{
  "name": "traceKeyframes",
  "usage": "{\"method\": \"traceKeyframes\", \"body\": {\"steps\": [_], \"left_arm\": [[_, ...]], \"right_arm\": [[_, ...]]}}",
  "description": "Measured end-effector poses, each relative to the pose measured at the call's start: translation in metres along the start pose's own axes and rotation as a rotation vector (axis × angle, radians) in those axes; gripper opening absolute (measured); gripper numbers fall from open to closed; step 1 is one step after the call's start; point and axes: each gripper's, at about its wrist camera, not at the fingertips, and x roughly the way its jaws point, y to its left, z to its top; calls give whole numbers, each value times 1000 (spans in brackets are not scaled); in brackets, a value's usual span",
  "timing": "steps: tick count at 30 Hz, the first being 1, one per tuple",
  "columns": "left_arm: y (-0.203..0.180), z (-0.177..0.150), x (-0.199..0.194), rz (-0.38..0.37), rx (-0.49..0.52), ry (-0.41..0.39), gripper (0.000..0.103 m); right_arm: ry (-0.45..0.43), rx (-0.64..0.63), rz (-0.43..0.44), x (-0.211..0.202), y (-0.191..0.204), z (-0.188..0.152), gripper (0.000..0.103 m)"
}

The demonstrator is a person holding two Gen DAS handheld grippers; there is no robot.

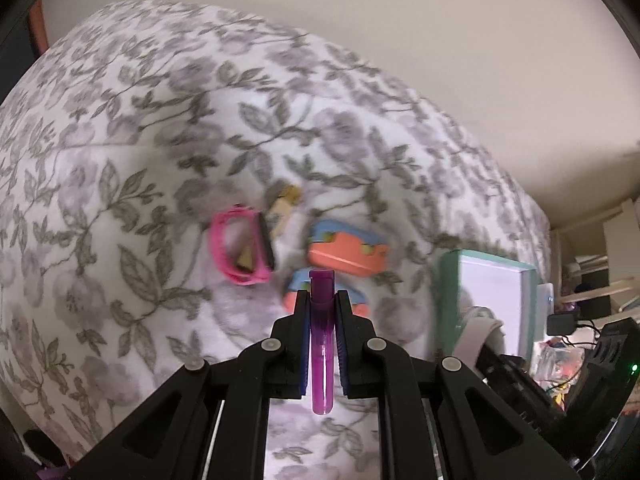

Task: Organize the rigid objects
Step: 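Lift the smartwatch with the right tool while the left tool holds the highlighter, then carry the highlighter and smartwatch over the white tray with both tools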

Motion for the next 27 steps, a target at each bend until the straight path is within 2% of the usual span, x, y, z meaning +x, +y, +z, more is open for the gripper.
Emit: {"method": "traceKeyframes", "body": {"steps": [6, 9, 18, 22, 27], "left_arm": [[-41, -15, 4, -48, 78, 13, 12], [-70, -30, 12, -107, 135, 52, 12], [-142, -81, 44, -217, 281, 164, 12], [-157, -94, 56, -267, 290, 203, 12], [-170, -103, 67, -313, 306, 214, 12]], "right_arm": [[-43, 42, -115, -34, -41, 4, 15], [-39, 62, -160, -42, -63, 2, 15], [16, 168, -205, -46, -120, -7, 16], [39, 178, -218, -44, -128, -11, 16], [57, 191, -221, -43, -133, -15, 18]]}}
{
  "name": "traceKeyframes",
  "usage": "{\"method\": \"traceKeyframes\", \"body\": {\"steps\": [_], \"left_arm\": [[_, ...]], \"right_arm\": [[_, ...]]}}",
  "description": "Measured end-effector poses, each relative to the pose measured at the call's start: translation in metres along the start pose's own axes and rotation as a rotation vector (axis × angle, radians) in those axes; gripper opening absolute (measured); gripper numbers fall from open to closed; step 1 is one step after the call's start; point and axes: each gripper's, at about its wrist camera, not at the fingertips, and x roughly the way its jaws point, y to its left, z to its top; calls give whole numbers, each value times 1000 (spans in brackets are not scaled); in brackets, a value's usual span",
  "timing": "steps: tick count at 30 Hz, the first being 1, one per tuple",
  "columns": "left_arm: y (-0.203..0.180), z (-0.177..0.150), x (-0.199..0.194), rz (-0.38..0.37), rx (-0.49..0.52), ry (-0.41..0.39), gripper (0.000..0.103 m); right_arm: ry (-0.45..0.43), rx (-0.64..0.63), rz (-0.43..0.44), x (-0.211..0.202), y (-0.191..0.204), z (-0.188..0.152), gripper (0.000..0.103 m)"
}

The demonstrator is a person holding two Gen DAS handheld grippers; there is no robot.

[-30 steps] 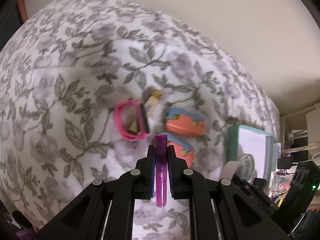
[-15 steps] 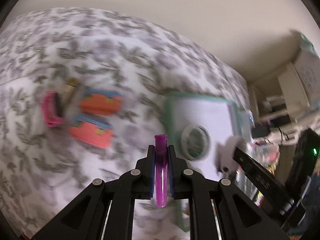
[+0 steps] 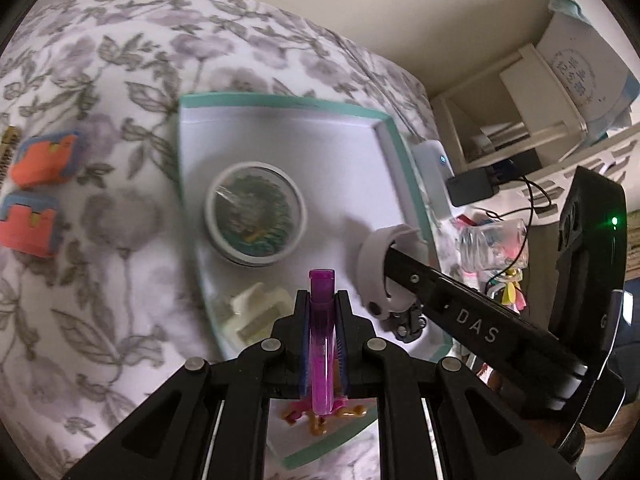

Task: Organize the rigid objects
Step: 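Carry the highlighter and smartwatch over the white tray with both tools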

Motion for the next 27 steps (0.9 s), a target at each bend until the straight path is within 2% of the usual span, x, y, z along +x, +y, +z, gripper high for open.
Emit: {"method": "traceKeyframes", "body": {"steps": [4, 10, 14, 16, 22, 25, 27], "left_arm": [[-5, -2, 10, -17, 13, 14, 12], [-5, -4, 15, 20, 23, 26, 12], [-4, -3, 15, 36, 17, 25, 13], [-2, -3, 13, 36, 11, 28, 14], [1, 1, 0, 56, 9, 11, 30], [3, 6, -11, 66, 0, -9, 38], [5, 9, -21, 84, -6, -38, 48]], "right_arm": [[11, 7, 0, 1, -3, -2, 18], [21, -10, -16, 2, 1, -2, 19], [21, -18, -17, 1, 5, -3, 34], [12, -25, -33, -2, 8, -3, 36], [-17, -27, -42, -15, 11, -1, 38], [-41, -20, -54, -23, 11, 1, 50], [-60, -15, -64, -29, 11, 2, 63]]}}
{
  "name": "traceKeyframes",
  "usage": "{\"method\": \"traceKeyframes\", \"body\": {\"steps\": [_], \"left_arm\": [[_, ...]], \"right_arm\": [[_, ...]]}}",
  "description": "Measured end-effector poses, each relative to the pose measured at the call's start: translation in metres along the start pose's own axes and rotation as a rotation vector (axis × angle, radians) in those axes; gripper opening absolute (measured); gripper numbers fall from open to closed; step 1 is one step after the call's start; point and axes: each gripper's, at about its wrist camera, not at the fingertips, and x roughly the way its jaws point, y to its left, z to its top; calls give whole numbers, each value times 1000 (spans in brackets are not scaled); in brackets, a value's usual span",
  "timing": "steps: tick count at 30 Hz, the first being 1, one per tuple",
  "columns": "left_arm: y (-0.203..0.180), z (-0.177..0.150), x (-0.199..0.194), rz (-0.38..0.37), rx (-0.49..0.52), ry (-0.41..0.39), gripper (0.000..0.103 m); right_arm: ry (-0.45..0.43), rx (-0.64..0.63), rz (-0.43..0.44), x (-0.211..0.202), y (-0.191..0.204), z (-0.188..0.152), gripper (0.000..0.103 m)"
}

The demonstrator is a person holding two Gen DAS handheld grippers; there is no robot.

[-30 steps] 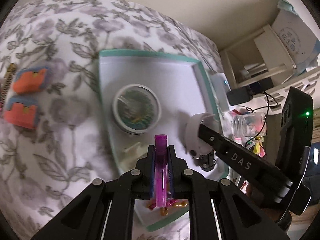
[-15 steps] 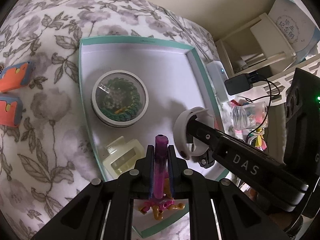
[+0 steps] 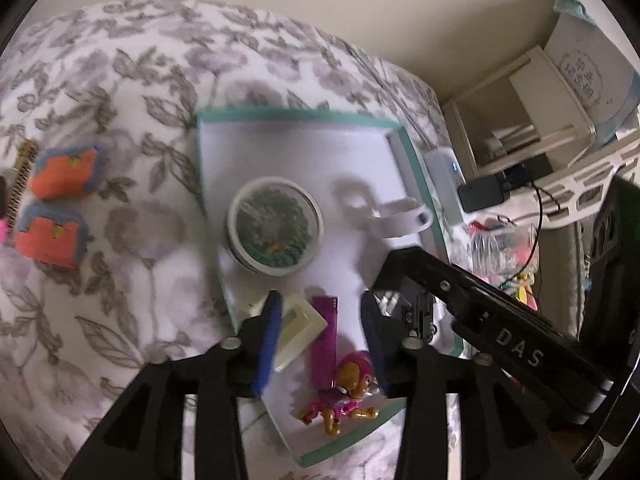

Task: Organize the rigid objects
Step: 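Carry the highlighter and smartwatch over the white tray with both tools, then open both tools to drop the highlighter and smartwatch into the tray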

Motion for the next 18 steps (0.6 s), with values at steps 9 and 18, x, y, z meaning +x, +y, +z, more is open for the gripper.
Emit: {"method": "traceKeyframes", "body": {"steps": [9, 18], "left_arm": [[33, 16, -37, 210, -66, -138, 69], [80, 22, -49, 364, -163, -199, 89]], "right_arm": [[-32, -21, -7, -4, 8, 3, 80], [-60, -70, 7, 5, 30, 0, 103]]}}
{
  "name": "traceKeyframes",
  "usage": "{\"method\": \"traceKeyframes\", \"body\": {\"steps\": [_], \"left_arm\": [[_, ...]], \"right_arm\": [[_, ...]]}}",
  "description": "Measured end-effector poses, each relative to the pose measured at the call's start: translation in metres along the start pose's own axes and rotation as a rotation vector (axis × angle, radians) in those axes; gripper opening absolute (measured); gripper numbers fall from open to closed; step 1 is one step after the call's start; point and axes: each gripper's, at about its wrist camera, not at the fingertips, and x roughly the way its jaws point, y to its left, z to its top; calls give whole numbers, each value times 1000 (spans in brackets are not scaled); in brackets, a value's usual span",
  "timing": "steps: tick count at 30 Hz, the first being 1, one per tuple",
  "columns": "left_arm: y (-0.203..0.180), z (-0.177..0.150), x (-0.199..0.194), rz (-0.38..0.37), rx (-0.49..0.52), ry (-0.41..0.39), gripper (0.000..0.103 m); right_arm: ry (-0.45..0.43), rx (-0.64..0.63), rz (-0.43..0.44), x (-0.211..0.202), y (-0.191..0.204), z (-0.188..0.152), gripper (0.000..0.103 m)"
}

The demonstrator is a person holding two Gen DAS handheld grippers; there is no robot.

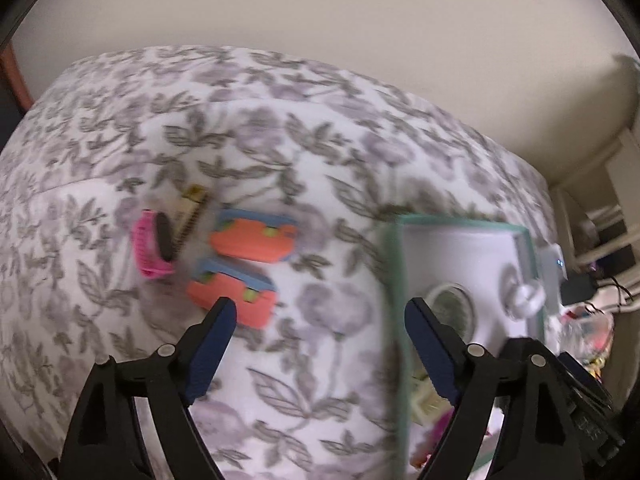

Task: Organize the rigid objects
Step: 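Move both tools away from the tray back over the pile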

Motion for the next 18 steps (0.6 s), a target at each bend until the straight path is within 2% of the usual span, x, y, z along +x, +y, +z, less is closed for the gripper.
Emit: {"method": "traceKeyframes", "body": {"steps": [2, 13, 18], "left_arm": [[11, 3, -2, 25, -23, -18, 95], [83, 33, -33, 130, -121, -191, 96], [116, 44, -45, 171, -166, -234, 96]], "right_arm": [[-12, -13, 3, 1, 5, 0, 103], [-147, -109, 28, 2, 51, 0, 103], [-216, -122, 30, -4, 77, -3, 103]]}}
